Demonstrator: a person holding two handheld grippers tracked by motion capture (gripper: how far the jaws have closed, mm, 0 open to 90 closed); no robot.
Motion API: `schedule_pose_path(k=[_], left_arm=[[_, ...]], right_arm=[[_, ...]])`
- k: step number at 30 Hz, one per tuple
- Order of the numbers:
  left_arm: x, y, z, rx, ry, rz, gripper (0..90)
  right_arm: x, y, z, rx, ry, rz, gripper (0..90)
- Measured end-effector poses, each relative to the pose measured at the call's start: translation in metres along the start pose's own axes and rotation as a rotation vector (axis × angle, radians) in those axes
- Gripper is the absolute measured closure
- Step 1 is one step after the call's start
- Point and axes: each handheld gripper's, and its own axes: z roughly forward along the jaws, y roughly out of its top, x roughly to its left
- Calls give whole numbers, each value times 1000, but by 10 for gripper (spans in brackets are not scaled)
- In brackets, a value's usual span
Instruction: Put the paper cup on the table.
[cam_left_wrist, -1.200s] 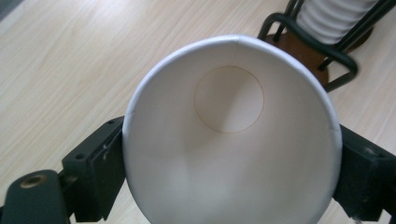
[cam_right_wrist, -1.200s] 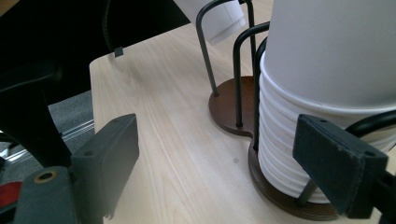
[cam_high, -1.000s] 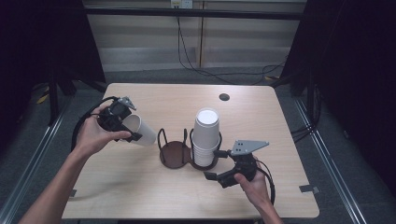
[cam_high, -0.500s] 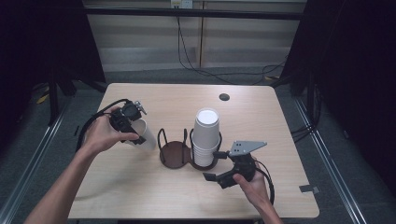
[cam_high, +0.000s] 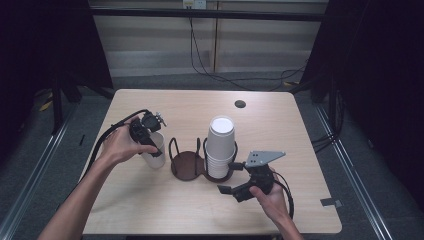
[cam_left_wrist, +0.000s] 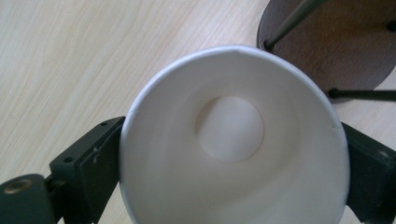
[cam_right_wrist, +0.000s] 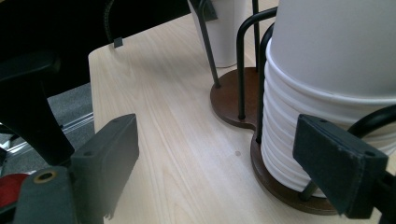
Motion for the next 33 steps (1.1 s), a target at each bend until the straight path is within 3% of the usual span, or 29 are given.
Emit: schedule_pose_path(k=[7,17,21,23,26,30,33], left_arm=[[3,2,1,-15,-9,-11,64],[2,-5,12,-36,-60,-30,51],[2,-10,14,-63,-75,1,47],[3,-13,17,-51,-107,2,46],[2,-16,19,-77,-95,-12,46],[1,-21,25,-66,-117,11,48],[3,-27,28,-77,-137,4,40]], right_arm=[[0,0,0,5,0,3,148],[0,-1,2,8,3,11,148],[0,-1,3,13,7,7,148],[0,-1,2,11,4,10,147],[0,-1,2,16,7,11,147],[1,-1,2,12,10,9,147],[1,-1,3,15,9,10,148]])
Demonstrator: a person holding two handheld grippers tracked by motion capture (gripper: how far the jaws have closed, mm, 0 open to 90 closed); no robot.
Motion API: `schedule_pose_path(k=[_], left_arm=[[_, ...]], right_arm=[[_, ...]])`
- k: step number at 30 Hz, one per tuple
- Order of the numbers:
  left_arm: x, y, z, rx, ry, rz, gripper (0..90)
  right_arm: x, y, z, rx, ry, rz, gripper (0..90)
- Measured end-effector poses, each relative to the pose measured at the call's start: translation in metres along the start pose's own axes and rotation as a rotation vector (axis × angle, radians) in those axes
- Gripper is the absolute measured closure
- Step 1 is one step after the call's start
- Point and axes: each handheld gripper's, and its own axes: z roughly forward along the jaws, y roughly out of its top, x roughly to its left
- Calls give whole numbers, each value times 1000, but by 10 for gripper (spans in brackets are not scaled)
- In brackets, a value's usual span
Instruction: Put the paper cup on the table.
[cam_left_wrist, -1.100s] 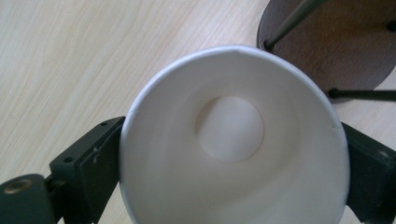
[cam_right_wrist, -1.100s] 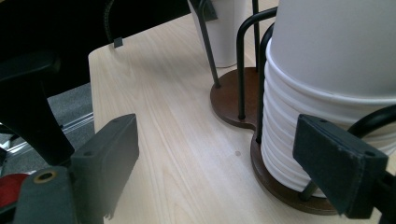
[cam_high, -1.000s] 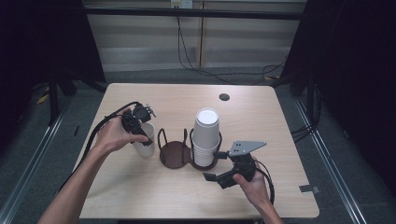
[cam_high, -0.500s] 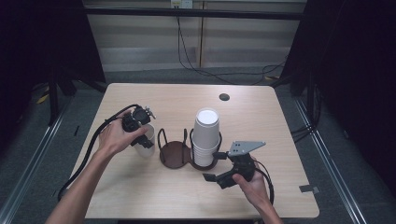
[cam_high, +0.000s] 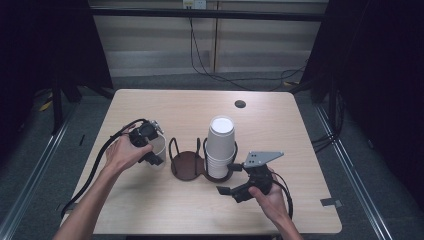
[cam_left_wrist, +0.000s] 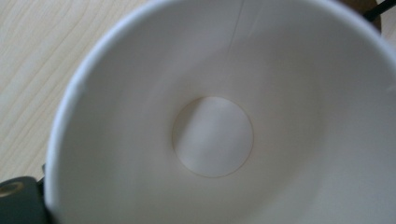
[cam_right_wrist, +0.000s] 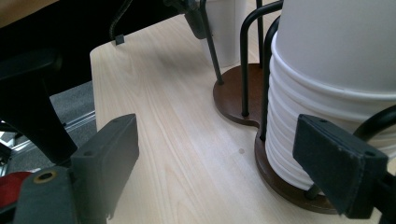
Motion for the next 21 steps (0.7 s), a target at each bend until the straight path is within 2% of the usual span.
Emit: schedule_pose_path(k=[1,5,7,9,11,12,16,18,19,21], left_arm=[[0,-2,0,-6,-9,-13,37],[-3,-10,-1,-15,-13,-7,48],[-4,-15,-2,-31,1,-9,61],[-1,-20,0,-24,-18,-20,64],[0,-25,2,-37,-28,-26,65],[0,-29,1,-44,-21,-38,66],[-3,-39,-2,-68,-26,-36,70],[-6,-42,-5,-65,-5,-33,98],[-7,-43,-7,-69,-9,-36,115],[-8,-45,-11,-93,1,-45,158]], right_arm=[[0,0,0,1,1,0,147],[0,0,0,3,0,2,147],[-1,0,0,1,0,4,148],[-1,0,-1,-2,0,6,147],[-1,0,-1,-1,-2,7,147],[-1,0,-1,0,-2,7,147],[-2,-1,1,1,-2,14,147],[-2,-1,2,3,0,16,148],[-1,-2,2,3,1,16,148],[-1,-2,2,4,-1,17,148]])
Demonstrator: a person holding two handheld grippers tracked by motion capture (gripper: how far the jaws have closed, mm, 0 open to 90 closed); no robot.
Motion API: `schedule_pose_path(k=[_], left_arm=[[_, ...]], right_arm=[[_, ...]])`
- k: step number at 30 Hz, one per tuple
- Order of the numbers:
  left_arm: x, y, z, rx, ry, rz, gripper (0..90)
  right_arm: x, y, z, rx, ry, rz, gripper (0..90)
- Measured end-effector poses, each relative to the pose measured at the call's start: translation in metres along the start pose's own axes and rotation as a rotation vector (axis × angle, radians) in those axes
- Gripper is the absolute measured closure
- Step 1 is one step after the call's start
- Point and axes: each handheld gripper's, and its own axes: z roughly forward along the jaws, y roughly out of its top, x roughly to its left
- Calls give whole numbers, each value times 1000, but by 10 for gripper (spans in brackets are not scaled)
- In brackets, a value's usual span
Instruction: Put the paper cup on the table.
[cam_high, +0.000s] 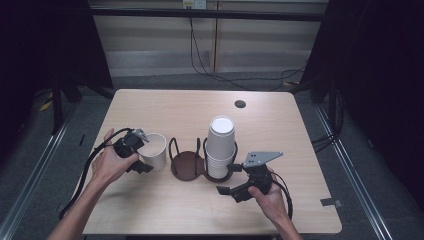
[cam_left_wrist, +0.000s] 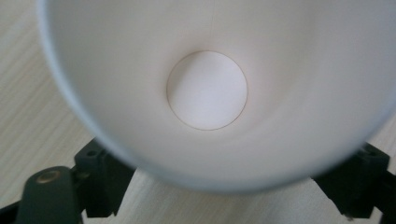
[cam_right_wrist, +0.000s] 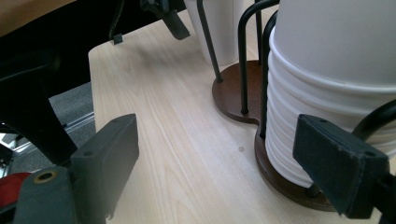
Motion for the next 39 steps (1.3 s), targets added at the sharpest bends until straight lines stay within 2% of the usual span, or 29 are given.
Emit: schedule_pose_path(k=[5,6,7,8,12,14,18,23,28,31,32,34,37,39], left_arm=[[-1,-10,-5,-5,6,-10,157],[0,-12,-5,-13,5,-14,157],[-1,-15,-4,-27,5,-37,157],[-1,-16,-5,-24,4,-33,157],[-2,-27,-4,-65,-11,-60,158],[-3,-31,-5,-80,-7,-59,158],[-8,-41,-8,-141,-33,-87,161],[-9,-55,-15,-268,-59,-143,162],[-18,-63,-21,-340,-23,-140,162],[-24,-66,-24,-383,8,-146,162],[-26,-68,-26,-402,23,-137,162],[-30,-72,-27,-431,23,-154,162],[-37,-77,-31,-442,7,-136,176],[-42,-80,-33,-458,37,-130,186]], right_arm=[[0,0,-2,-4,-3,0,147],[0,0,-2,-7,-4,0,147],[0,0,-3,-7,-6,1,147],[-1,0,-3,-9,-7,1,147],[0,0,-3,-10,-9,0,148],[0,0,-3,-9,-11,3,147],[0,0,-3,-8,-12,0,148],[-1,0,-5,-18,-16,3,147],[-2,-1,-7,-22,-20,8,147],[-2,-1,-7,-22,-21,8,147],[-2,-1,-7,-23,-21,8,148],[-2,-1,-8,-27,-24,9,147],[-2,-1,-9,-30,-25,13,148],[-1,-1,-10,-30,-29,8,148]])
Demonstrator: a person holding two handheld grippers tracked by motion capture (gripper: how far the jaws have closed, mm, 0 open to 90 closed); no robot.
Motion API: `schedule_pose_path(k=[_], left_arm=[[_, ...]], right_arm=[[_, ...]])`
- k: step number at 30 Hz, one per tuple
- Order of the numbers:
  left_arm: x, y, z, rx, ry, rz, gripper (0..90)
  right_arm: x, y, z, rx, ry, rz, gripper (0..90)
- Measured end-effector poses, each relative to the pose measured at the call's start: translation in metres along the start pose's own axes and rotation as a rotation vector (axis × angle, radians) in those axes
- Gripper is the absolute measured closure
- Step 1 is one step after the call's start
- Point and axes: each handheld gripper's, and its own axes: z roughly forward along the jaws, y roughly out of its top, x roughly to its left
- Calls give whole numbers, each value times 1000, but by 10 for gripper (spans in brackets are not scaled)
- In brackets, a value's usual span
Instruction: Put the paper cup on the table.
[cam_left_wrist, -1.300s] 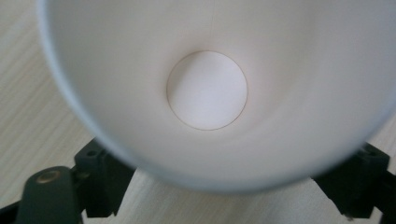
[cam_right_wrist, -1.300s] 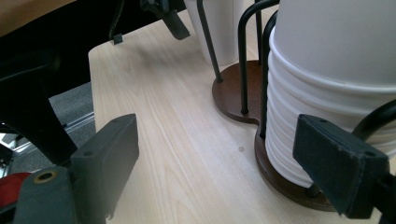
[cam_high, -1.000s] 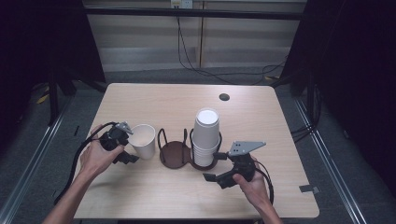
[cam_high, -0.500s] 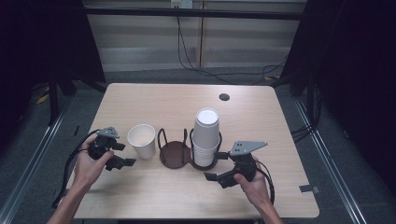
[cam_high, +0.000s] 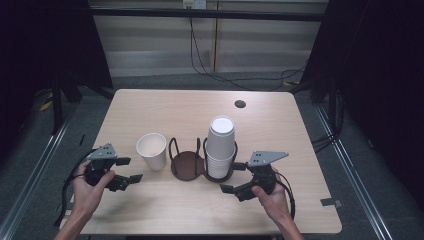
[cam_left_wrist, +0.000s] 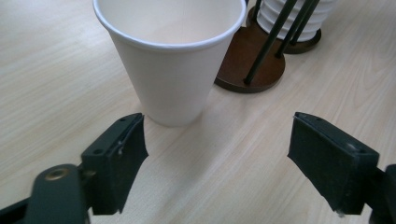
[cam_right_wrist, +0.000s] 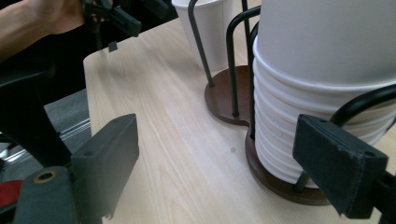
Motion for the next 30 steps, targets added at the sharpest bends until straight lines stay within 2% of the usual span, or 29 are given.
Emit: schedule_pose_path(k=[4,5,7,11,17,18,20,21,23,26,28,30], left_arm=[[-9,-3,-2,-36,-4,-8,184],[-10,-3,-2,-41,3,3,184],[-15,-3,-2,-41,-28,10,184],[-23,-7,-3,-54,-21,16,184],[-39,-12,1,-84,-35,18,184],[-41,-13,1,-92,-21,14,184],[-44,-15,2,-120,-35,-36,186],[-47,-16,3,-142,-27,-48,200],[-51,-16,5,-159,-20,-41,195],[-55,-16,12,-185,-46,-74,189],[-60,-16,16,-196,-22,-55,187],[-65,-17,22,-196,-33,-60,186]], right_arm=[[-1,-1,-2,-15,-18,5,148],[-1,-1,-2,-17,-18,6,148],[-1,-1,-3,-17,-21,3,148],[-1,-2,-2,-24,-24,6,148],[0,-3,-1,-21,-23,8,148],[0,-3,-2,-25,-25,9,148],[0,-3,-2,-30,-28,7,148],[0,-4,-2,-29,-31,11,148],[0,-4,-2,-29,-29,11,148],[0,-4,-1,-27,-29,11,148],[1,-5,-1,-27,-30,10,148],[2,-5,-1,-26,-29,8,148]])
